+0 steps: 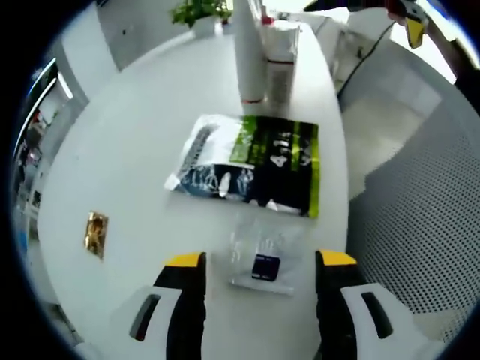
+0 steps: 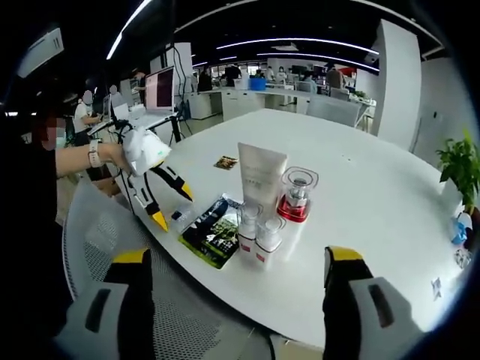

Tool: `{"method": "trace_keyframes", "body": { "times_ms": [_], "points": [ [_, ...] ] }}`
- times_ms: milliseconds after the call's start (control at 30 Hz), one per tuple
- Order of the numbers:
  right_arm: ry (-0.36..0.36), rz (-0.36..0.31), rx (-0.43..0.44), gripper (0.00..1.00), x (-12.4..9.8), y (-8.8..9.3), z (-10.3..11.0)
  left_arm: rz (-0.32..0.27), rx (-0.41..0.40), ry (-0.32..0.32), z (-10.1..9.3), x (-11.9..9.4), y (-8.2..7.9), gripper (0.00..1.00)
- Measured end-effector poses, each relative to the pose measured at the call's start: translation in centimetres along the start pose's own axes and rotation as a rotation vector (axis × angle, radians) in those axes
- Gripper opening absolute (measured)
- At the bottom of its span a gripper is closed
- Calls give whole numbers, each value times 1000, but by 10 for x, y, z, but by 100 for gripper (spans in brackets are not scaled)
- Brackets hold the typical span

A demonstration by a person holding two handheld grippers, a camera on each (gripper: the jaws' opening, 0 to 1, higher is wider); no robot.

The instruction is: Arrange the skincare products in the storage area until every visible bottle or jar stands upright without overlapping.

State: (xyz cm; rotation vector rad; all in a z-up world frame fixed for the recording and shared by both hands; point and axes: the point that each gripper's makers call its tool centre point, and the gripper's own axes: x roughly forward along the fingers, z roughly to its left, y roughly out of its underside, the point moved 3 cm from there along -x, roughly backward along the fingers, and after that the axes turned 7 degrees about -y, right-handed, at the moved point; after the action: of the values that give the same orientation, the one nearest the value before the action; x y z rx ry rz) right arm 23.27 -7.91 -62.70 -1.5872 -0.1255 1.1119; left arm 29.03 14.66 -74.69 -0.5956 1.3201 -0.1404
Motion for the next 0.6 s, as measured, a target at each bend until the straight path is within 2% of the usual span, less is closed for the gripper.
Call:
{"method": "trace_keyframes", "body": {
  "times_ms": [100,367,533,600],
  "points": [
    [-7,-7,-4,97,0,-1,1,6,-10,-26,3,-4,2,59],
    [-9,-11,-11,96,0,-2,0,-24,-45,-83,18,-16,0,61],
    [-6,-8,-9,96,0,-1,-2,-73,-156,-124,34,-25,-3,61],
    [-3,-7,-8,96,0,0,-3,-72,-174,-135,39,-26,-2,62]
  ]
}}
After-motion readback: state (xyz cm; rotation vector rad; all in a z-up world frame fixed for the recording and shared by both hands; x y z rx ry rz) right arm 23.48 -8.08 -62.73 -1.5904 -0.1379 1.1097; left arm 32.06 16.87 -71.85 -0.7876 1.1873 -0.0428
